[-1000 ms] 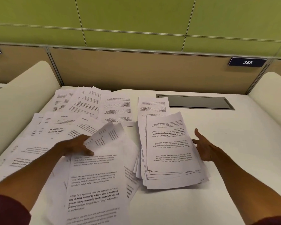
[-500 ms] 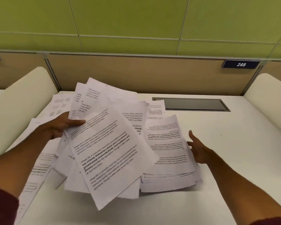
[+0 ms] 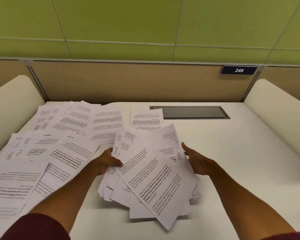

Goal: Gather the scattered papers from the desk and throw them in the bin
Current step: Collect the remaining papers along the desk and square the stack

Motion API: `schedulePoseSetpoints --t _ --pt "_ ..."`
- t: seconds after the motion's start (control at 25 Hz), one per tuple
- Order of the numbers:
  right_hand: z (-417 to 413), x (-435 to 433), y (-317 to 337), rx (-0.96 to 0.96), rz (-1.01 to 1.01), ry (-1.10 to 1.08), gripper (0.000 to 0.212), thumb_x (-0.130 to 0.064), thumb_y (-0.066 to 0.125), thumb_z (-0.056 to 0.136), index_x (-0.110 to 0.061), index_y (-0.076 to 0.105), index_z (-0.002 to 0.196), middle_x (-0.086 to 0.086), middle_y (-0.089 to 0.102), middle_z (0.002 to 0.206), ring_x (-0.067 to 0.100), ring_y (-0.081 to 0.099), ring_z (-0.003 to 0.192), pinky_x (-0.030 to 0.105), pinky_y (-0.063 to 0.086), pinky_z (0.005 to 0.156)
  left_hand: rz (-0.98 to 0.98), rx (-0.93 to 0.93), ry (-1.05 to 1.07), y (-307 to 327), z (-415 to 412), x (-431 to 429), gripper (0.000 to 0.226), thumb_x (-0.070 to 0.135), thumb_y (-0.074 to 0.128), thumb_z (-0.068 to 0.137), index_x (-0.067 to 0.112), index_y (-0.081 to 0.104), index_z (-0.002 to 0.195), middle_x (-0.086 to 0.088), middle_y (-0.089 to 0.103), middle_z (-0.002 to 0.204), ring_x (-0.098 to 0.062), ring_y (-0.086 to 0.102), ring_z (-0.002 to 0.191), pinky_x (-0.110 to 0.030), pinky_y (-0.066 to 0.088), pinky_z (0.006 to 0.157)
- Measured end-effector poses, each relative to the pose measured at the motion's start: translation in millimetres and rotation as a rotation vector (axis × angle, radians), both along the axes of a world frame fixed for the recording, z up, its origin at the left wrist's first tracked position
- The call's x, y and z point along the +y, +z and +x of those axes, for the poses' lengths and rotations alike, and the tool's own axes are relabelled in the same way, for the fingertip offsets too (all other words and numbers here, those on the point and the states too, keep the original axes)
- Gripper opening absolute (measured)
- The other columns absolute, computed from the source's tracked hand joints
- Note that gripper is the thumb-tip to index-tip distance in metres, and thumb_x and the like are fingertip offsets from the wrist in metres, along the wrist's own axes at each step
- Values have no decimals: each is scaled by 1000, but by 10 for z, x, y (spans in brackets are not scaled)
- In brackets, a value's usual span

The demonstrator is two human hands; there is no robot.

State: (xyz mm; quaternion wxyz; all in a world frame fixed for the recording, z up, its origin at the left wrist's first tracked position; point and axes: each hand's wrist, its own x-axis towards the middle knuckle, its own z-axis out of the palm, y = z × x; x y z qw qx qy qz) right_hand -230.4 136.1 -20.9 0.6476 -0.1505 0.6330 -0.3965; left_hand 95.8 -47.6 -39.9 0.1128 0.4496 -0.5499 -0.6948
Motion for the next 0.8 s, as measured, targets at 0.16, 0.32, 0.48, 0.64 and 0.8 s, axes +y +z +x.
schedulePoseSetpoints --t 0.16,0.32,0.48,0.64,0.8 --pt "-34 48 -121 30 -59 81 55 -49 43 96 -12 53 136 17 65 125 37 64 110 52 52 94 -132 -1 220 -95 -120 183 44 4 76 75 0 62 116 -14 68 112 -25 69 90 -34 57 76" --pt "24 39 -88 151 -145 243 48 -20 68 88 -9 54 132 13 67 125 35 66 110 49 55 89 -83 -41 472 -128 -306 244 35 25 66 88 -3 64 110 -18 68 110 -31 66 93 -38 52 85" --pt "52 35 -140 216 -130 210 76 -17 89 64 -6 52 129 12 68 122 36 67 107 55 55 89 39 109 400 -77 -528 441 60 42 71 80 5 52 124 -12 65 120 -28 64 103 -41 50 95" --pt "65 24 -79 165 -137 98 65 -17 83 72 -5 52 127 15 67 121 37 67 106 54 55 88 -292 -161 60 -128 -851 708 70 26 78 77 16 27 124 -6 56 122 -29 59 105 -38 51 90" --pt "45 50 -88 117 -105 79 48 -15 68 88 1 54 131 21 66 121 37 68 101 50 56 86 -760 -700 -148 -120 -856 720 72 51 66 80 13 34 132 -13 42 134 -31 42 124 -42 41 99"
